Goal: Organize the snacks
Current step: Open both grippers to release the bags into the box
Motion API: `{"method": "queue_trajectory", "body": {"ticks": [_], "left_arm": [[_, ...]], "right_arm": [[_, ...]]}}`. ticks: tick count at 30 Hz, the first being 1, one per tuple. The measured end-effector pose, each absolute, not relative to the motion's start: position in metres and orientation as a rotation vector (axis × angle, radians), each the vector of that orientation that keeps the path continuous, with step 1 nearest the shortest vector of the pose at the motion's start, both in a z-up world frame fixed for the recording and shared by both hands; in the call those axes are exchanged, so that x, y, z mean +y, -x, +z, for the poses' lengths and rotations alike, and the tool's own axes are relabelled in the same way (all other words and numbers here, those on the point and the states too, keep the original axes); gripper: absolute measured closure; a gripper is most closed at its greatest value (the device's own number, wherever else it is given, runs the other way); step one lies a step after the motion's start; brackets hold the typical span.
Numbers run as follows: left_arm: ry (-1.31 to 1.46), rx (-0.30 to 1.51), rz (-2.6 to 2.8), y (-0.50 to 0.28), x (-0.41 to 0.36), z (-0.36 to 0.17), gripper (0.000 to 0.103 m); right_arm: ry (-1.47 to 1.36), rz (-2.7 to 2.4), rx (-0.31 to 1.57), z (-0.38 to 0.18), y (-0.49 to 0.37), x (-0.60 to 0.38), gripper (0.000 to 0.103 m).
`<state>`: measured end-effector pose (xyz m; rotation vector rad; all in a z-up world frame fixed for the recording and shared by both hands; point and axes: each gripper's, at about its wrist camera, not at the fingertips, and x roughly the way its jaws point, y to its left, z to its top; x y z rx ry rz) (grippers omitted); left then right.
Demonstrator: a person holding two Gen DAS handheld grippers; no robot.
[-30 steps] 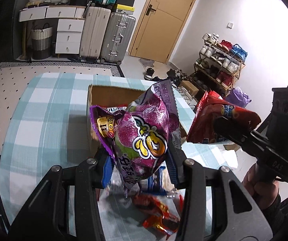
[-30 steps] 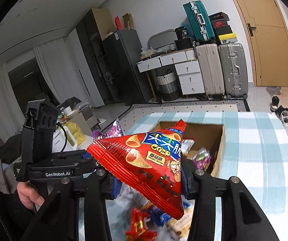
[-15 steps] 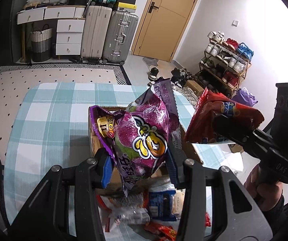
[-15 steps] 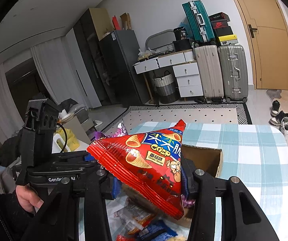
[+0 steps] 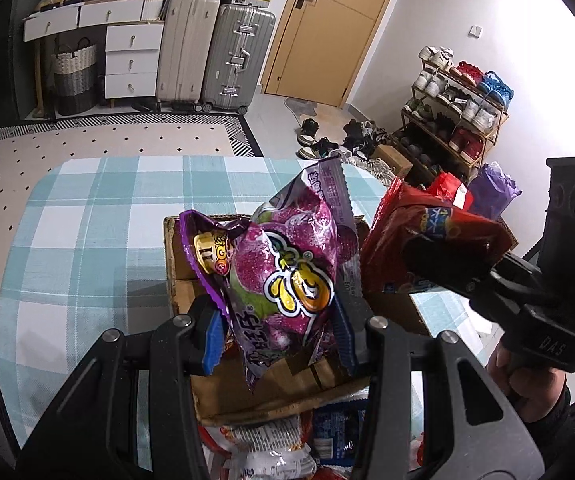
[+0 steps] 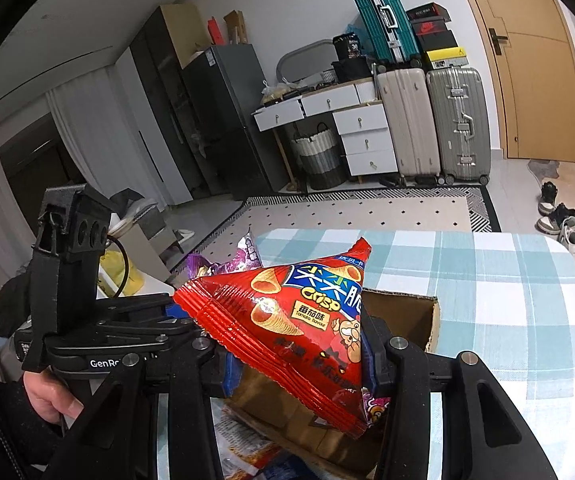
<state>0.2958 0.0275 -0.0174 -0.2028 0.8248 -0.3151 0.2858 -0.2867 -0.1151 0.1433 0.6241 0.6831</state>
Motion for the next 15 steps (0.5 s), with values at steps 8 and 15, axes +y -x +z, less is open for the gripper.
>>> {"method": "queue_trajectory", "body": {"ticks": [8,15], "left_arm": [[0.149,0.885,-0.306,-0.314,0.015,-0.033,0.024],[0.154,0.848,-0.286,-0.302,0.022,-0.022,0.024]], "right_arm": [[-0.137,0.650,0.646,-0.130,-0.301,-0.290,0.018],[-0.139,0.647,0.594,-0.120,-0.292,-0.301,0.018]]}}
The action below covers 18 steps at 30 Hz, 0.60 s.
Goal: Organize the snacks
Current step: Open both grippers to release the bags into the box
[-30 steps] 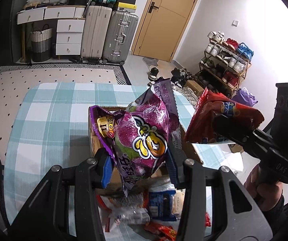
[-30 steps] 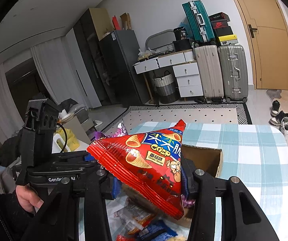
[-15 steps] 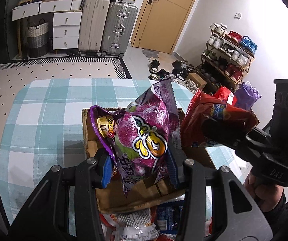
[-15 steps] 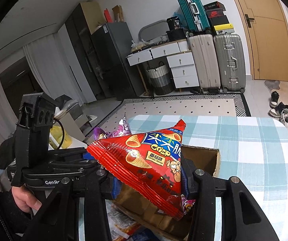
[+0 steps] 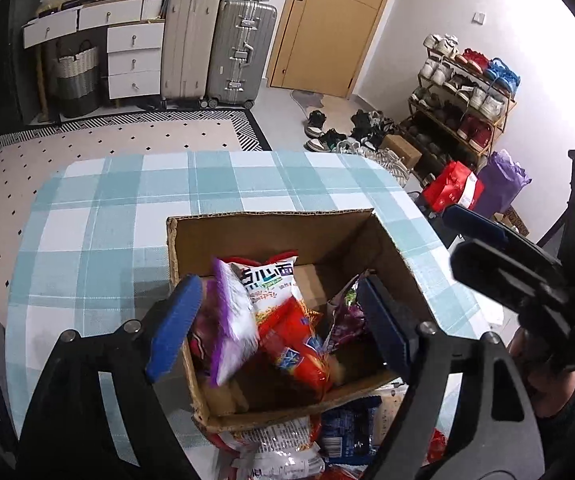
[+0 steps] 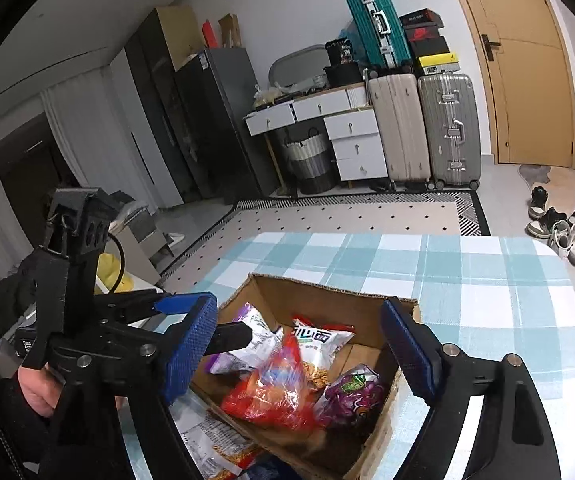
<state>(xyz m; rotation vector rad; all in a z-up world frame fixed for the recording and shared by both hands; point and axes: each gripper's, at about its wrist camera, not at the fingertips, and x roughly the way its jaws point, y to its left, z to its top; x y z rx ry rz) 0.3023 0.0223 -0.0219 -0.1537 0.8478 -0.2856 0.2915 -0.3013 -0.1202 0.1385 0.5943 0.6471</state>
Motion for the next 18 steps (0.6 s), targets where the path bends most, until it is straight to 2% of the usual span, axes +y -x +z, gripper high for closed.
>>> {"method": "queue_trajectory", "body": {"ticks": [9,18], "left_arm": [[0.132,0.824,-0.259,-0.266,0.025,-0.003,0.024],[0.108,0.788,-0.229,-0.223,0.022,0.018,0.020]], "right_arm": [[-0.143,0.647,0.547,-0.098,-0.267,-0.310,0.017],[-0.125,0.640,0.489,-0.076,-0.226,-0.316,0.011]]}}
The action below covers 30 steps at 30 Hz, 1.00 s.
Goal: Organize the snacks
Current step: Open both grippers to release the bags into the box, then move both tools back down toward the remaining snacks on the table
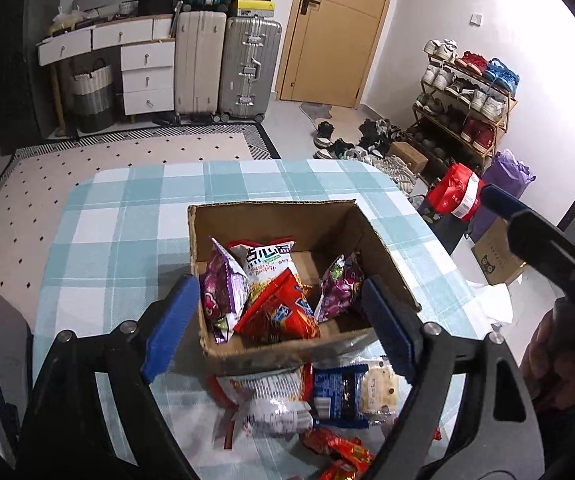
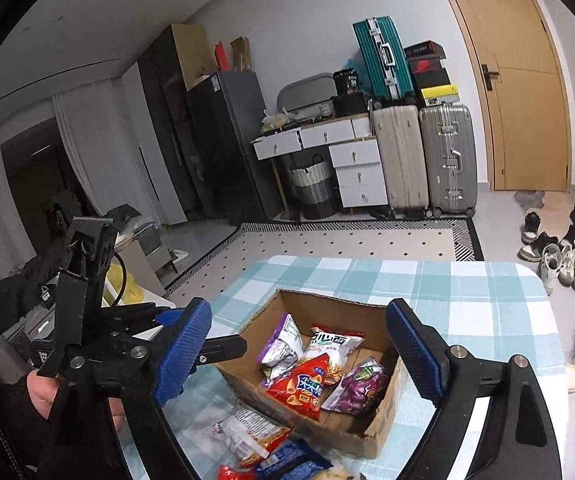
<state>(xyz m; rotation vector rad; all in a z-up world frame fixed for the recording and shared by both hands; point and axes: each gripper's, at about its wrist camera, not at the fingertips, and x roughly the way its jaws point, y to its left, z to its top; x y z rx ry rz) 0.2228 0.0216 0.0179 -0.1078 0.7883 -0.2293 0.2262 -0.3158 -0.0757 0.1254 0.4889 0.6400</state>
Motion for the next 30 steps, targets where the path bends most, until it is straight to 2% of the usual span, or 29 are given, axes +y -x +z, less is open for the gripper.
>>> {"method": "queue_trajectory", "body": {"ticks": [7,17,30], "left_arm": [[0.097,0.747,-0.209,-0.181,0.018,0.032,0.016],[0.092,0.695,-0.197,-0.128,0.012,0.042,0.002],[0.103,0.686,-0.166,-0.069,0.005,0.037,0.001]], "right_arm": [[-0.113,0.604,0.452,-0.065,-0.192,-0.327,0.006],[-0.103,0.579,0.436,-0.061,-0.146,-0.341,0.004],[-0.069,0.567,0.401,-0.062,-0.086,-0.351,0.001]]}}
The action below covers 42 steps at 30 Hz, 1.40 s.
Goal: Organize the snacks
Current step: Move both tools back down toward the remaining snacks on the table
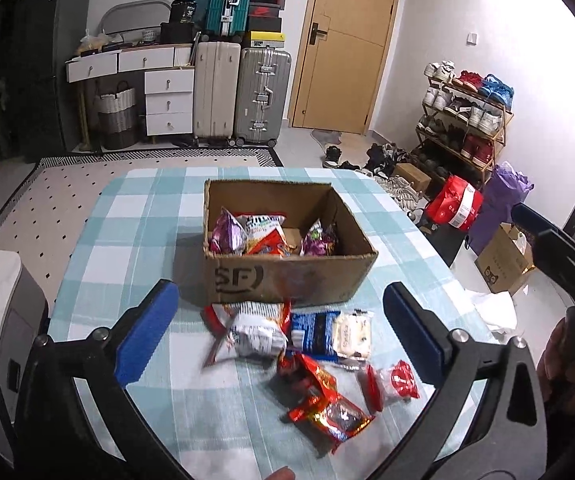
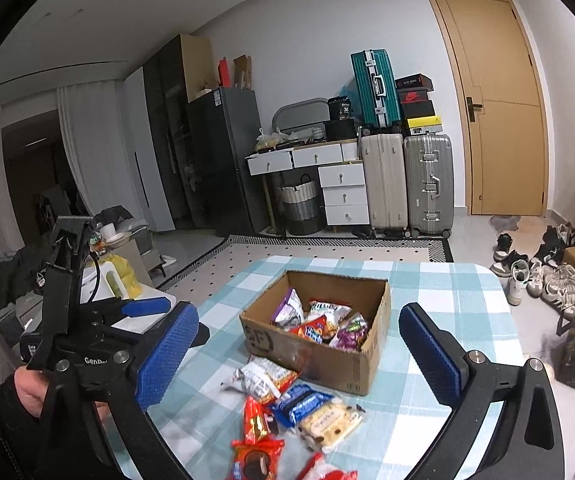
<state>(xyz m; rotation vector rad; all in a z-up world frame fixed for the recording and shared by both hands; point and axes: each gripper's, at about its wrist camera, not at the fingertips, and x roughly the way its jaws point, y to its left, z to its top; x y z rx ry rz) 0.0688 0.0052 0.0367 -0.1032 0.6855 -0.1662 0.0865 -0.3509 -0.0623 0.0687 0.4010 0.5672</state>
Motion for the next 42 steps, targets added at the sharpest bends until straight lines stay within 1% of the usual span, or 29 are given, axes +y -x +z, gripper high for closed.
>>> {"method": "queue_trajectory", "body": {"ticks": [10,27,42], "left_arm": [[0.122,0.713,-0.174,-0.043,0.000,0.010,0.001],[0.152,0.815,-0.186,-0.033,0.008,-0.056,0.001],[0.163,0.906,-0.230,-0.033,-0.003,-0.112,0.001]], "right_arm": [[-0.075,0.546,0.477,-0.099,-0.061,-0.362,0.001],[-0.081,0.538,0.614,-0.163,-0.053,-0.357,0.001],[-0.085,0.484,0.771,-0.233,-0.070,-0.352,0.001]]}}
